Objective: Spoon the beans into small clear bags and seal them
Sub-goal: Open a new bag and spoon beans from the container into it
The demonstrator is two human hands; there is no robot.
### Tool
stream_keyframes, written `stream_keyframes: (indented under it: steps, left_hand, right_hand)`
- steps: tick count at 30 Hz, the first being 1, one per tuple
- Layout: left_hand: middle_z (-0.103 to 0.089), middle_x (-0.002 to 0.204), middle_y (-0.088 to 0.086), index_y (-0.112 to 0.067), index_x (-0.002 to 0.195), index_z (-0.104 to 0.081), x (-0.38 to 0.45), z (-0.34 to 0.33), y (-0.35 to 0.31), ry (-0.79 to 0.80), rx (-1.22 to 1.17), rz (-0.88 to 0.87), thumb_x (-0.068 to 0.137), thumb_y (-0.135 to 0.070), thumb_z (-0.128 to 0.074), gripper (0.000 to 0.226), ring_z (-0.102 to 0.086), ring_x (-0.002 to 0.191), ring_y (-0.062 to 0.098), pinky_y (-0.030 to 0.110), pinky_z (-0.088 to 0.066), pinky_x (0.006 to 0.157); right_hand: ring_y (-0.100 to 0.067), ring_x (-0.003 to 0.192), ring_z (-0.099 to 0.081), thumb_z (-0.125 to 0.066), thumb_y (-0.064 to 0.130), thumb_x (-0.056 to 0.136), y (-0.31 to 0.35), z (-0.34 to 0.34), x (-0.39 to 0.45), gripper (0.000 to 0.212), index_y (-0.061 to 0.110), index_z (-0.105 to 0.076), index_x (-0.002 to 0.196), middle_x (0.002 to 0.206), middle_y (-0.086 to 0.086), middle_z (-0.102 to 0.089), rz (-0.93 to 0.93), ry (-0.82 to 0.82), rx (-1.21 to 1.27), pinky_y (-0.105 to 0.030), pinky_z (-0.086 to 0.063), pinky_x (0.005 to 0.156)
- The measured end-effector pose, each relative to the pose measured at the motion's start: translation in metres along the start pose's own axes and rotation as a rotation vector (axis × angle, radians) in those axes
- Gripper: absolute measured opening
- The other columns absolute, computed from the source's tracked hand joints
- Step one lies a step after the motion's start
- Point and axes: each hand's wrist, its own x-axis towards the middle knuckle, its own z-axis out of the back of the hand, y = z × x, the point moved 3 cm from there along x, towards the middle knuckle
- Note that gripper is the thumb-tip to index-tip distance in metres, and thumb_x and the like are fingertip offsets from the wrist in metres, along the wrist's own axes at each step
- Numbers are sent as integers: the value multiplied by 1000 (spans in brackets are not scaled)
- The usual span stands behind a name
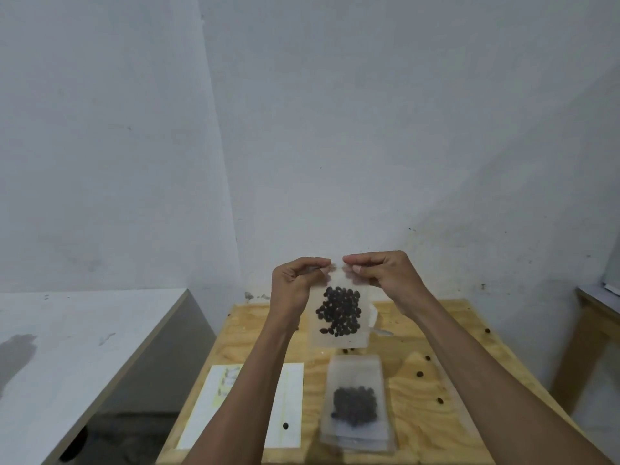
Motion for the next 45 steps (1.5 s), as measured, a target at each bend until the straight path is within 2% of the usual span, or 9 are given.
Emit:
stream_keyframes:
  steps: [10,16,22,27,33,36,39,42,45]
  left_hand:
    - [-79,107,9,-7,117,-76,-5,-4,8,133,27,43,98,1,-60,26,-75,102,26,35,-59,92]
    - [-79,85,14,-2,96,-80,-10,-8,13,5,58,-6,85,4,-74,14,-72,75,21,28,-58,77]
    - [-77,86,17,-3,92,-80,-12,-9,23,-103,37,38,84,3,-74,11,-67,74,20,28,-57,73]
    - [-72,76,8,-3,88,-78,-19,-12,37,-144,35,115,79,-5,-84,12,-65,69,17,27,-56,69]
    - [-76,92,6,-5,96,-79,-24,-3,65,-200,-31,371,91,-1,-72,9,-68,85,20,23,-56,70]
    - [-73,109,6,-11,105,-77,-33,2,85,-82,72,429,95,2,-59,24,-66,99,20,24,-53,76]
    - [-69,121,7,-16,116,-74,-49,7,104,68,318,341,92,-5,-69,28,-67,108,23,27,-54,79]
    - [-70,119,10,-17,112,-75,-66,11,121,88,529,301,86,-13,-81,27,-73,89,23,36,-61,71]
    - [-72,116,7,-13,111,-77,-78,11,129,116,690,259,84,-17,-84,28,-67,76,16,24,-54,64]
  right_hand:
    - [-15,77,-70,-77,5,86,-10,0,-3,12,14,-80,92,82,-7,-72,67,-105,-151,-31,-62,74]
    - [-12,68,-67,-78,5,79,-19,-8,-4,12,17,-78,80,77,-8,-73,54,-227,-197,-30,-58,72]
    - [-18,79,-73,-77,7,86,-32,-18,-11,10,16,-78,89,95,-8,-75,40,-202,-117,-31,-63,68]
    - [-14,66,-68,-76,2,82,-43,-21,-16,15,16,-78,78,79,-8,-76,-26,-283,-105,-24,-55,62]
    - [-8,97,-69,-74,12,89,-73,-16,-35,23,24,-77,108,109,6,-74,-88,-134,-220,-23,-55,82]
    - [-7,102,-64,-75,12,86,-92,-17,-47,25,24,-78,108,112,8,-71,-143,-160,-358,-23,-51,82]
    - [-11,100,-64,-76,13,84,-111,-15,-59,25,22,-78,108,117,3,-70,-225,-265,-379,-24,-52,78]
    - [-12,99,-62,-78,16,84,-128,-14,-72,27,22,-77,110,121,1,-70,-259,-275,-557,-24,-50,79]
    - [-20,107,-65,-79,30,85,-139,-16,-82,27,31,-75,112,125,2,-68,-316,-249,-838,-28,-51,81]
